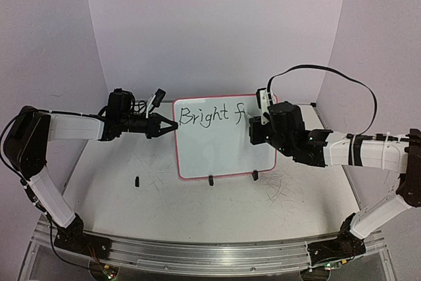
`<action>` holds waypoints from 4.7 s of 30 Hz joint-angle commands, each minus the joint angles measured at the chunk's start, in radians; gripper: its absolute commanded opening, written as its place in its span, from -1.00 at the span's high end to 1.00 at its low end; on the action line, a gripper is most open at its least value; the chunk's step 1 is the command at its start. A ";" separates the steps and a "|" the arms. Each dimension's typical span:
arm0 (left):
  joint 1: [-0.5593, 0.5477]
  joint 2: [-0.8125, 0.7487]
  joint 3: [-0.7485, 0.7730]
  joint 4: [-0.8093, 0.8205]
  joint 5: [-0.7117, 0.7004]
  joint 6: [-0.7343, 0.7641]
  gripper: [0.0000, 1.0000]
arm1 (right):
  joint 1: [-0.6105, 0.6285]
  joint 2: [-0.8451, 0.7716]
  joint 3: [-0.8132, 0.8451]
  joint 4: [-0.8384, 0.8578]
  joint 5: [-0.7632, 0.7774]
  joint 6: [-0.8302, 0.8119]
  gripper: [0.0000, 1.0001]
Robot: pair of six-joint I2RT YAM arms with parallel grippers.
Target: Write a sentence on the whiteboard
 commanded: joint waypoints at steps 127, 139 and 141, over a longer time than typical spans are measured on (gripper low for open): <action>0.004 -0.048 0.021 0.038 -0.038 0.079 1.00 | -0.044 -0.047 -0.024 -0.082 0.017 0.096 1.00; 0.005 -0.047 0.021 0.038 -0.037 0.079 1.00 | -0.044 -0.089 -0.025 -0.072 0.051 0.078 1.00; 0.005 -0.047 0.021 0.038 -0.037 0.079 1.00 | -0.042 -0.110 -0.038 -0.030 -0.005 0.051 1.00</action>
